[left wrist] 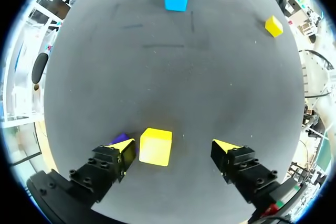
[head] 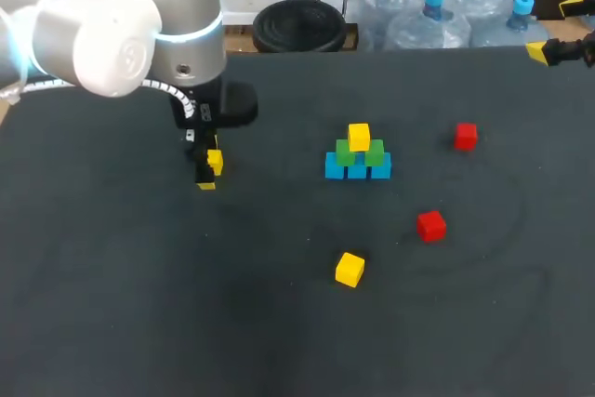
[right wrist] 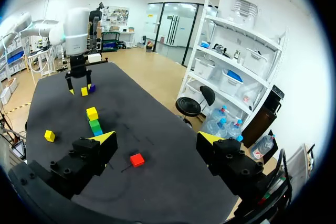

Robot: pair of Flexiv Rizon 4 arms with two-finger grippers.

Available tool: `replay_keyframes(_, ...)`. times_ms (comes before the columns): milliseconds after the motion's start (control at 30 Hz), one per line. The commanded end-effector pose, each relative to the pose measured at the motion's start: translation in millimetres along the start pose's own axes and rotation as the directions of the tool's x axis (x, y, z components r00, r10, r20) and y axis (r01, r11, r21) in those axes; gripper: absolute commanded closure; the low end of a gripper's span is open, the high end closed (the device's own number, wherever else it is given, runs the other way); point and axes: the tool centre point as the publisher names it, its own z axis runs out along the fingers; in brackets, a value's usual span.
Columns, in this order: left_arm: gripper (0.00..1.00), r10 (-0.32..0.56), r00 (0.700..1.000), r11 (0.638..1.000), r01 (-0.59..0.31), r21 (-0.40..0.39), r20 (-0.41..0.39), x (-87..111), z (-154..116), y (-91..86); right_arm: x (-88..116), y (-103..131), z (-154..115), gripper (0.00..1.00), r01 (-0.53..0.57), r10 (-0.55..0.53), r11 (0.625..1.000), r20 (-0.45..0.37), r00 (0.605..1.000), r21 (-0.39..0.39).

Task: Place the blue cubes, place green cubes on the blue cubes, place the yellow cubes on the green cubes, then place the red cubes on the yellow cubes, and place purple cube on the red cubes.

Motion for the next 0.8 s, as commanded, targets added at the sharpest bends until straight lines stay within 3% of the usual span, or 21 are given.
replay_keyframes(33, 0.25, -0.007, 1.0, 1.0, 0.007, -0.006, -0.008, -3.2, 2, 1.1, 0, 0, 0, 0.0, 0.0, 0.0, 1.0, 0.0, 1.0, 0.001)
replay_keyframes(67, 0.42, -0.008, 1.0, 1.0, 0.008, -0.008, -0.006, -3.5, 2, 1.1, 0, 0, 0, 0.0, 0.0, 0.0, 1.0, 0.0, 1.0, 0.001)
replay_keyframes(133, 0.61, -0.001, 1.0, 1.0, 0.001, -0.01, -0.004, -5.6, 2, 0.3, 0, 0, 0, 0.0, 0.0, 0.0, 1.0, 0.0, 1.0, 0.001)
replay_keyframes(200, 0.95, 0.005, 1.0, 1.0, -0.005, -0.011, -0.009, -6.7, 3, -0.4, 0, 0, 0, 0.0, 0.0, 0.0, 1.0, 0.0, 1.0, 0.001)
replay_keyframes(233, 1.0, 0.008, 1.0, 1.0, -0.008, -0.008, -0.009, -7.0, 3, -0.9, 0, 0, 0, 0.0, 0.0, 0.0, 1.0, 0.0, 1.0, 0.001)
replay_keyframes(367, 1.0, 0.001, 1.0, 1.0, -0.001, 0.017, 0.014, -6.5, 2, -2.2, 0, 0, 0, 0.0, 0.0, 0.0, 1.0, 0.0, 1.0, 0.001)
replay_keyframes(500, 1.0, 0.002, 1.0, 0.999, -0.002, 0.041, -0.002, -17.8, -20, -0.1, 0, 0, 0, 0.0, 0.0, 0.0, 1.0, 0.0, 1.0, 0.001)
replay_keyframes(667, 1.0, -0.001, 1.0, 0.998, 0.0, 0.067, 0.011, -51.2, -59, 4.3, 0, 0, 0, 0.0, 0.0, 0.0, 1.0, 0.0, 1.0, 0.001)
replay_keyframes(800, 1.0, 0.028, 0.999, 0.997, -0.029, 0.067, 0.024, -88.7, -92, 5.4, 0, 0, 0, 0.0, 0.0, 0.0, 1.0, 0.0, 1.0, 0.001)
